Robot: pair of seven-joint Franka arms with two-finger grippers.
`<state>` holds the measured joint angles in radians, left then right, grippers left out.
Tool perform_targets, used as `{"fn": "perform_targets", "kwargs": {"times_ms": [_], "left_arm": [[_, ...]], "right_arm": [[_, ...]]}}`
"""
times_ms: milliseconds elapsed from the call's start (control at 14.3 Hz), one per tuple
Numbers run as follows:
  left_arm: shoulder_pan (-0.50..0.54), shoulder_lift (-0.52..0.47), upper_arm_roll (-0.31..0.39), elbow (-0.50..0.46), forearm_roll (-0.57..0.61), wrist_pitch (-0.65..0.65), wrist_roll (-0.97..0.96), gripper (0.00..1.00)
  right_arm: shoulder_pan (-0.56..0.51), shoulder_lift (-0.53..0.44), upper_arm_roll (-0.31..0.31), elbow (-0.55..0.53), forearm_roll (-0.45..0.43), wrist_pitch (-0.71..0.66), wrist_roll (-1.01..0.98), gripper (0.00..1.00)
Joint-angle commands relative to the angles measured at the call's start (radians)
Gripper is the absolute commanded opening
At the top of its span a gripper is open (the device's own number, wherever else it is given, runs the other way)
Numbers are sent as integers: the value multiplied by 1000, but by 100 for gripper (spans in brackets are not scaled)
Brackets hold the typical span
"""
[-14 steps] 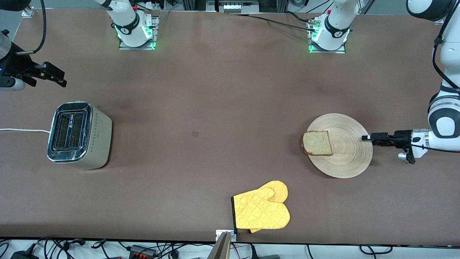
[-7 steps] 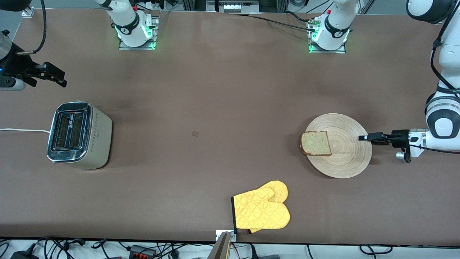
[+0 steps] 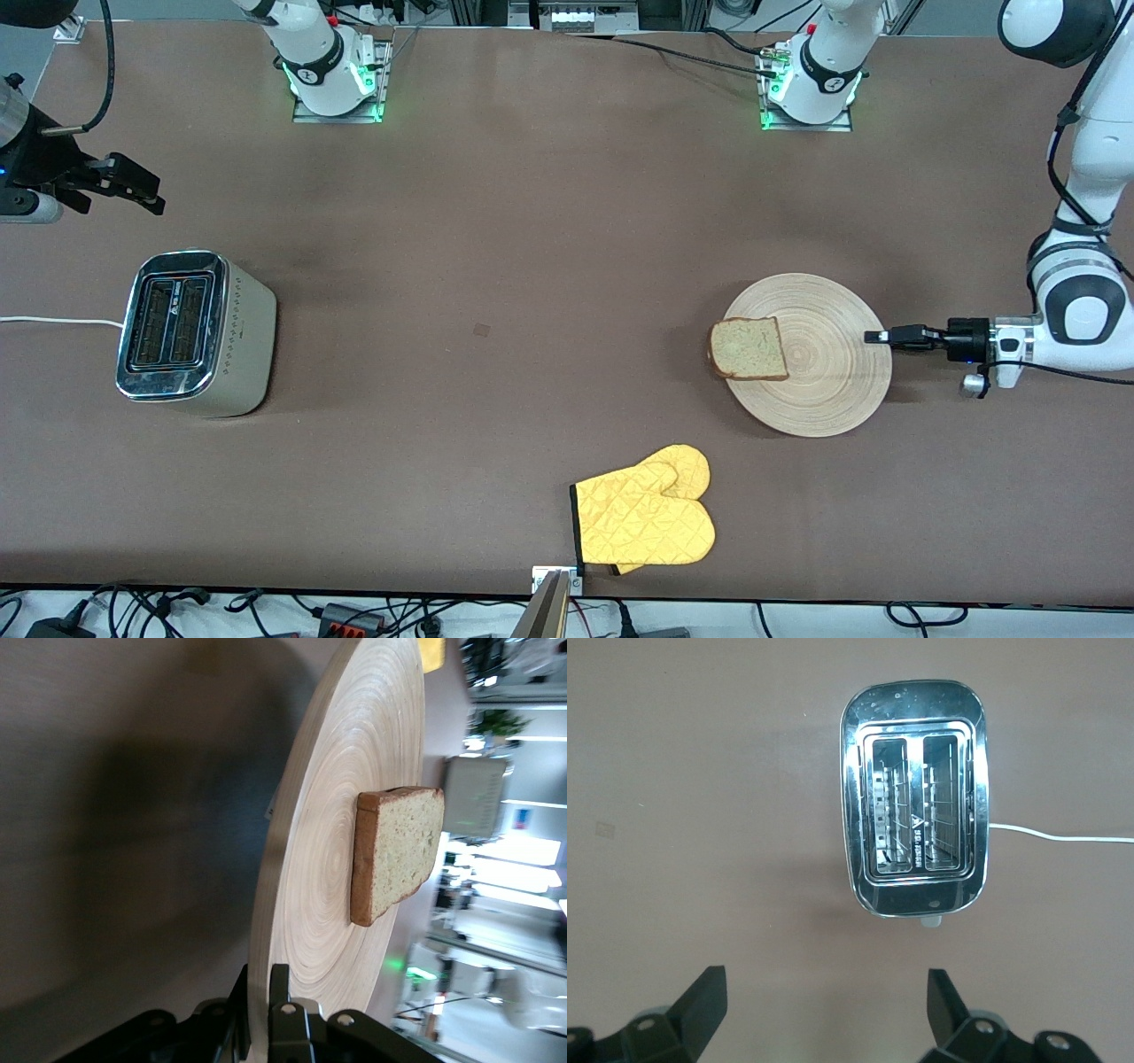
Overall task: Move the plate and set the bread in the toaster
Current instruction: 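Push the wooden plate with the left gripper toward the toaster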
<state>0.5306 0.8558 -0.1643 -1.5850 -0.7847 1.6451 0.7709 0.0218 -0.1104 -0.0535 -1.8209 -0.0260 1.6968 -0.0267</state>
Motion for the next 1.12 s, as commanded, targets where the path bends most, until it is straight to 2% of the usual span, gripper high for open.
{"fn": "perform_targets", "kwargs": {"times_ms": [0, 210, 699, 1048], "left_arm": [[-67, 20, -6, 17, -100, -44, 1, 1], [-179, 46, -6, 10, -217, -10, 1, 1], [-529, 60, -6, -6, -520, 134, 1, 1], [-704, 68, -1, 10, -531, 304, -28, 1]], "right_arm": [[-2, -8, 1, -12, 1, 9, -12, 100], [-2, -2, 1, -12, 0, 15, -12, 100], [-2, 15, 1, -12, 4, 18, 7, 100], [7, 43, 6, -15, 8, 21, 10, 100]]}}
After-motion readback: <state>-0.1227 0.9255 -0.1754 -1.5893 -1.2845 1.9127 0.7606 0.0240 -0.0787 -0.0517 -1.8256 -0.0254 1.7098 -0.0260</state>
